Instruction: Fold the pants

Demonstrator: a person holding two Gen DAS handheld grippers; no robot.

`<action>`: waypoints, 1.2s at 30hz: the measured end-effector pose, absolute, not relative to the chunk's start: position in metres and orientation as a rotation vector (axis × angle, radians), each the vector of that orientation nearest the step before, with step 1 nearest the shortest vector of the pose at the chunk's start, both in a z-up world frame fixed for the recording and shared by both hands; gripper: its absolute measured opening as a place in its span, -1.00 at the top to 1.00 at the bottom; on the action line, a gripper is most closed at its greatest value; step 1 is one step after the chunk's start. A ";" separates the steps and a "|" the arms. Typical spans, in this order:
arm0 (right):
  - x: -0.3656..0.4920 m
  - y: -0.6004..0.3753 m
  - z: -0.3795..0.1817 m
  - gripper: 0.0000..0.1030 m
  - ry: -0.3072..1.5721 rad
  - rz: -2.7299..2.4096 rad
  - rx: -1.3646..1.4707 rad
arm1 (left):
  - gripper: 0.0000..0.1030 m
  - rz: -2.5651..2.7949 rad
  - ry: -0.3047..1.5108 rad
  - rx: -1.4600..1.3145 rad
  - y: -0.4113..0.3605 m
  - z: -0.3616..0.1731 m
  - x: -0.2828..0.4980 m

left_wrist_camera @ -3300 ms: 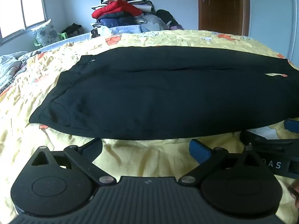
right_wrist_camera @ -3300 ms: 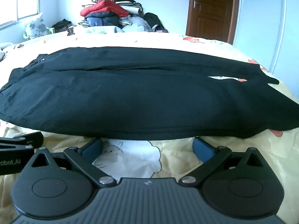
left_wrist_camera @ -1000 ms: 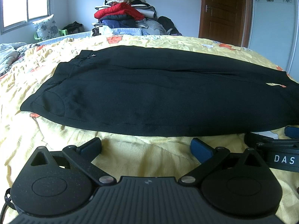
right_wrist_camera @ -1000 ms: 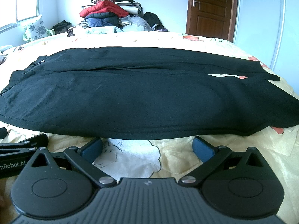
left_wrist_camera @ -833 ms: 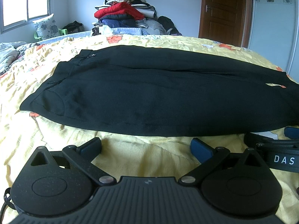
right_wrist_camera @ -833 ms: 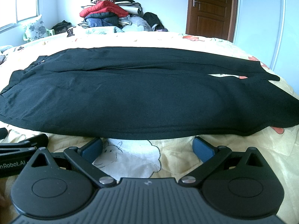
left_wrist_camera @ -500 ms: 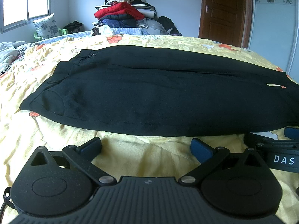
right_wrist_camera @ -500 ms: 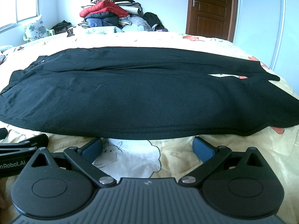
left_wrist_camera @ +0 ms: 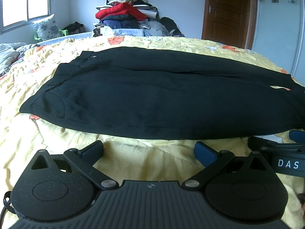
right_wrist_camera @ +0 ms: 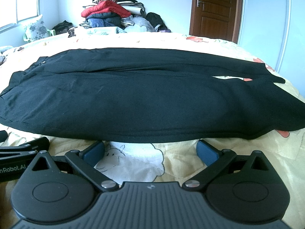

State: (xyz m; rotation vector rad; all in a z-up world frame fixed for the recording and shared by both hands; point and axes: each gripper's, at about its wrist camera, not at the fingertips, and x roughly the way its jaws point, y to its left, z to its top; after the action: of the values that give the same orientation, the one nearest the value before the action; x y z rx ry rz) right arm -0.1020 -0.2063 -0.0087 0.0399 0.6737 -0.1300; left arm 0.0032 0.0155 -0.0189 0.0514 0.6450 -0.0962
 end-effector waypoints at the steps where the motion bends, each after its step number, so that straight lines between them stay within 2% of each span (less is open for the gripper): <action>1: -0.103 -0.206 -0.008 -1.00 0.675 -0.130 0.031 | -0.97 -0.099 0.639 0.052 0.015 -0.018 0.002; 7: -0.114 -0.200 0.002 -1.00 0.682 -0.109 0.007 | -0.97 -0.110 0.567 0.051 0.016 -0.003 -0.009; 14: -0.122 -0.190 0.045 -1.00 0.559 0.019 -0.040 | -0.97 -0.141 0.587 -0.049 0.036 0.021 0.002; 24: -0.034 -0.169 0.089 -1.00 0.531 0.208 -0.104 | -0.97 0.036 0.536 -0.061 0.086 0.051 0.059; 29: 0.000 -0.154 0.100 -1.00 0.452 0.210 -0.181 | -0.98 0.095 0.549 -0.034 0.111 0.057 0.090; 36: 0.059 -0.140 0.106 -1.00 0.511 0.285 -0.164 | -0.98 0.108 0.588 -0.015 0.125 0.051 0.122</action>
State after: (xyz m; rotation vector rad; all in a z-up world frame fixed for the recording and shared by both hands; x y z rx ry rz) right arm 0.0586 -0.1404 0.1058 -0.1644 0.5112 0.2849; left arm 0.1220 0.1252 0.0509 -0.0148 0.5884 0.1080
